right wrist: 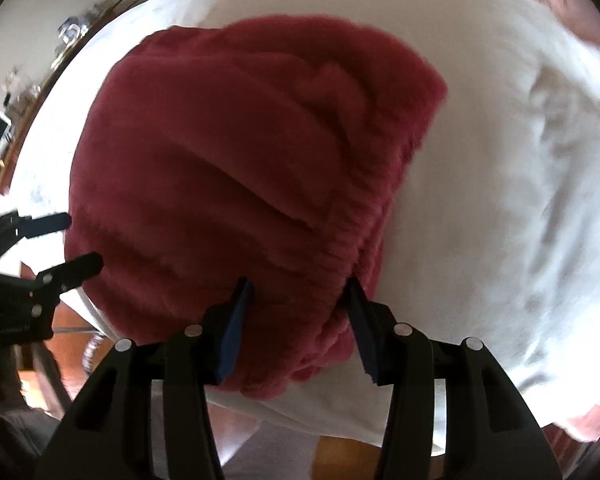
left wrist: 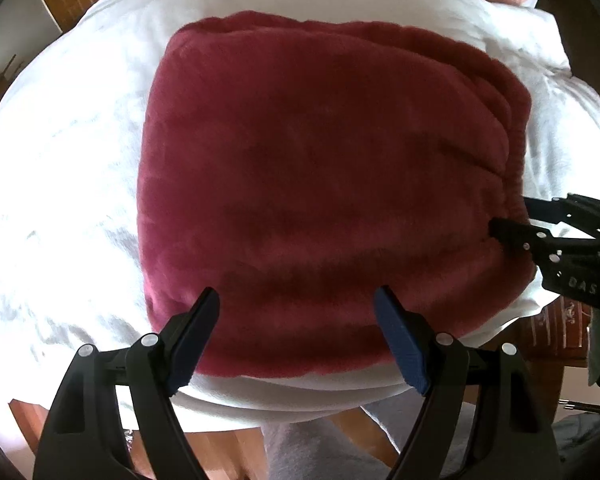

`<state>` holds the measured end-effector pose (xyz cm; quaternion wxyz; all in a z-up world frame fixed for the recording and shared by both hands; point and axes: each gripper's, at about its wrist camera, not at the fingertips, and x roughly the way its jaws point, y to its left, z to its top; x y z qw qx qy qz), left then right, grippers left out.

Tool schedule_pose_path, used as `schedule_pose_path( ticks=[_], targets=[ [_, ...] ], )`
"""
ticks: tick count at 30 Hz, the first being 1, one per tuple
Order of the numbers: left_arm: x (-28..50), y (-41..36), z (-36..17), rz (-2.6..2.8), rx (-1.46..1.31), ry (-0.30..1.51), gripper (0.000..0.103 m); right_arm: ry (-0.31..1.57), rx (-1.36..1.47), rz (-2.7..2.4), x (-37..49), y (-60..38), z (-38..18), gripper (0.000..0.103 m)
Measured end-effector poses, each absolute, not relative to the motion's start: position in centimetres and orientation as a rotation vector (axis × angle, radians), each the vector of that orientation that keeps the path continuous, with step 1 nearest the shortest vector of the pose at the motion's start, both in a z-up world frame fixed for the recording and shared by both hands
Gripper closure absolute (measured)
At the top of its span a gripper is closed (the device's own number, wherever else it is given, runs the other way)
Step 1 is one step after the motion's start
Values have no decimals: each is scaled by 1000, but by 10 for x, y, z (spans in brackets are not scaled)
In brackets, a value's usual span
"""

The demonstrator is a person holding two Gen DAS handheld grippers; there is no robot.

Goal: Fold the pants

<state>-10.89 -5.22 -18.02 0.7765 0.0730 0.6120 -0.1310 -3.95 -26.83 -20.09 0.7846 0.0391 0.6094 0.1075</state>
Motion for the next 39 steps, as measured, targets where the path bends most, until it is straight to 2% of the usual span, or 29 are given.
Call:
schedule_pose_path(
  ticks=[2,8,10,12,15,20,25,29,39],
  targets=[
    [-111,-56,-181,-274,160,1326,24,1319,110,236,-40,-276,-207,47],
    [-114,-64,-175,-224,173,1302,24,1313,153,304,-41,-290,-199,46],
    [-110,-64,-170,-207,175,1286,24,1299,203,325,-40,-301,-190,41],
    [-105,-62,-165,-184,176,1268,24,1275,276,335,-38,-315,-179,27],
    [-96,-56,-160,-155,178,1249,19,1230,402,305,-28,-335,-176,15],
    [-73,-40,-156,-122,156,1231,11,1242,508,237,-5,-352,-190,15],
    [-39,-21,-163,-166,65,1242,8,1287,550,235,7,-348,-211,15],
    [-13,-4,-179,-211,-14,1282,5,1317,565,222,16,-344,-230,8],
    [25,14,-219,-397,-156,1406,5,1374,791,235,23,-356,-271,7]
  ],
)
